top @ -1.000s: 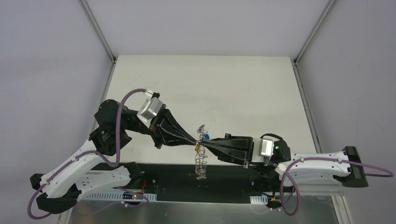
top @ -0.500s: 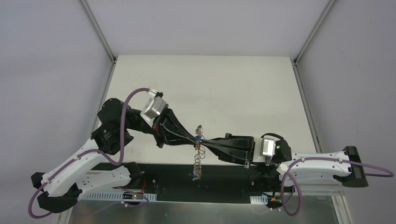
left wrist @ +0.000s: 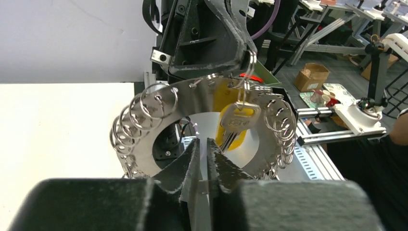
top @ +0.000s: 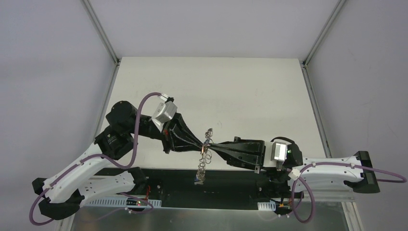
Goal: Put the keys on the keyring
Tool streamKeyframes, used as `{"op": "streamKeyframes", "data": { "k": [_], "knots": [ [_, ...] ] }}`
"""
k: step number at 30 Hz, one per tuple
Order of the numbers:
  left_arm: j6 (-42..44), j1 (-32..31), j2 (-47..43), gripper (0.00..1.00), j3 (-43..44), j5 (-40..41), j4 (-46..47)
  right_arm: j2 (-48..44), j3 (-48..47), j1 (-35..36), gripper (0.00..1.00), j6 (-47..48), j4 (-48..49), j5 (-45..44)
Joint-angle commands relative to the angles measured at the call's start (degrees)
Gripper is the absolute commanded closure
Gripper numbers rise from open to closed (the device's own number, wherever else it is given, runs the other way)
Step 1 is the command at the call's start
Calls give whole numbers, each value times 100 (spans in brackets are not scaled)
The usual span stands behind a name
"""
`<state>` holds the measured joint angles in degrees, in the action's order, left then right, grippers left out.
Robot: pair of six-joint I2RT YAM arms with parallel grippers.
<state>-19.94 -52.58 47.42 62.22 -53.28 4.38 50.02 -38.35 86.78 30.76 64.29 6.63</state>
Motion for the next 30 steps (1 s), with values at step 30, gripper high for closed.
{"op": "streamKeyframes", "data": {
  "k": [30],
  "knots": [
    [131,-47,-87,60,468,346,605,-102,-277,49,100,72,268,-272]
  ]
}}
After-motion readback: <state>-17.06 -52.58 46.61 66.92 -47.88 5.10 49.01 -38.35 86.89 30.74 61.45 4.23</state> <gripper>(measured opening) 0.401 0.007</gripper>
